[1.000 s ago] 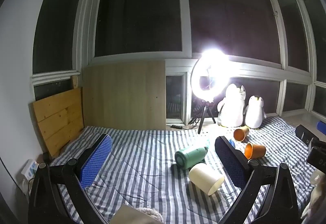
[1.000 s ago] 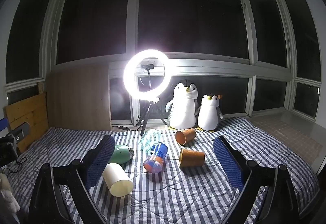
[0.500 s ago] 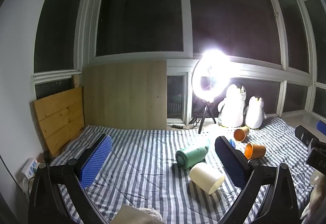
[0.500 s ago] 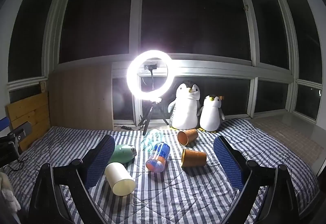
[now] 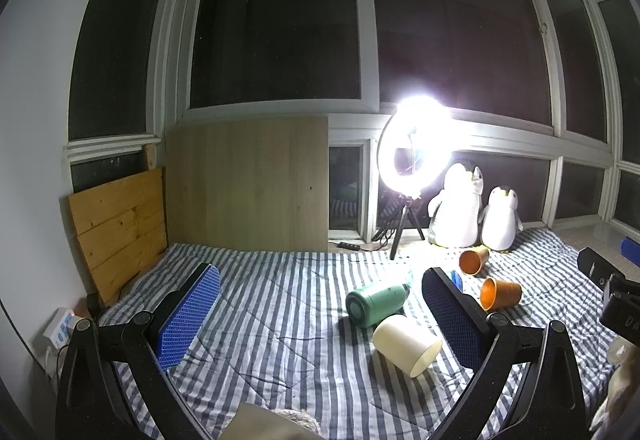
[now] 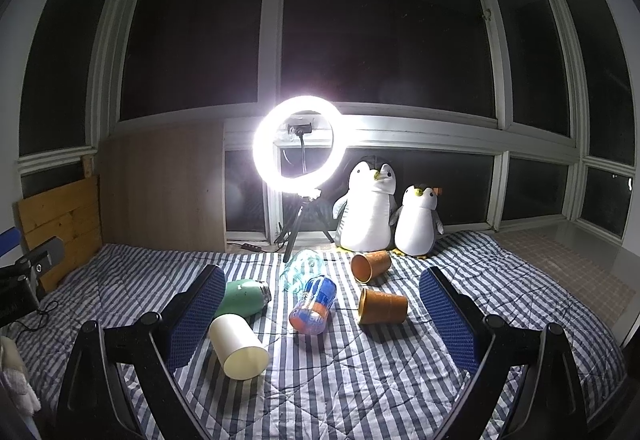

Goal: Flip cup upside down

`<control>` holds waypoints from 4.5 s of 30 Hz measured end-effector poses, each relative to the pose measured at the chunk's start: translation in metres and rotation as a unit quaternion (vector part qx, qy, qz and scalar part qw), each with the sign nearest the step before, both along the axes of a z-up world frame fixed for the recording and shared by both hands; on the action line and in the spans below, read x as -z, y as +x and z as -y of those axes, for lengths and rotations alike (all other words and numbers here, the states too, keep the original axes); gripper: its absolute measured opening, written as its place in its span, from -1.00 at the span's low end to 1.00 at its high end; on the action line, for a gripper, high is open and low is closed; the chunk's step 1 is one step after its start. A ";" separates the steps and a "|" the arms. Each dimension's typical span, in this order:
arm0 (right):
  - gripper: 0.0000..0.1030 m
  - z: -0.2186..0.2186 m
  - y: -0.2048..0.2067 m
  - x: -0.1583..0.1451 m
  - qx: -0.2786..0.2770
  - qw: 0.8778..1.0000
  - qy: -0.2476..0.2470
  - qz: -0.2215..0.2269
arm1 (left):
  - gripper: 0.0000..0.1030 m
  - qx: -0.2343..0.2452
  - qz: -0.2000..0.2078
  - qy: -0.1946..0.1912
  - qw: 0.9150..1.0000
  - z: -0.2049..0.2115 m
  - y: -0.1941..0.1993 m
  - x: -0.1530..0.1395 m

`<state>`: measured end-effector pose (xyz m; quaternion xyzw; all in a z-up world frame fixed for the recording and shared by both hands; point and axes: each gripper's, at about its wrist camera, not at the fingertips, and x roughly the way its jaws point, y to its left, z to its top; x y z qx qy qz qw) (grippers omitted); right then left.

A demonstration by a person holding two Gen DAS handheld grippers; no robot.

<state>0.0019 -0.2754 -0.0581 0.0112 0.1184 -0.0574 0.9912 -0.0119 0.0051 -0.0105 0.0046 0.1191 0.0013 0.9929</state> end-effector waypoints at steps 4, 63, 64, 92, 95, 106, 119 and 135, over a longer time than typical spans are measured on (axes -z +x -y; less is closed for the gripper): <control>0.86 0.000 0.000 0.001 -0.001 1.000 0.000 0.000 | 0.99 -0.001 -0.002 -0.001 1.000 0.000 0.001 0.000; 0.87 0.005 0.023 0.019 0.006 0.999 0.000 -0.032 | 0.99 0.014 -0.053 0.016 0.998 0.001 0.057 0.018; 0.87 0.006 0.025 0.020 0.007 0.999 0.001 -0.035 | 0.99 0.015 -0.056 0.017 0.998 0.001 0.062 0.020; 0.87 0.019 0.127 0.043 0.015 0.989 0.003 -0.145 | 0.99 0.096 -0.209 0.044 0.972 0.021 0.253 0.088; 0.87 0.025 0.136 0.046 0.025 0.986 0.010 -0.163 | 0.99 0.124 -0.244 0.046 0.961 0.027 0.286 0.099; 0.87 0.053 0.132 0.052 0.085 0.974 0.024 -0.210 | 0.99 0.229 -0.381 0.052 0.894 0.074 0.388 0.152; 0.87 0.086 0.104 0.057 0.145 0.961 0.046 -0.233 | 0.95 0.256 -0.459 0.128 0.841 0.134 0.435 0.196; 0.87 0.087 0.103 0.054 0.134 0.962 0.050 -0.235 | 0.75 0.253 -0.480 0.072 0.837 0.104 0.435 0.199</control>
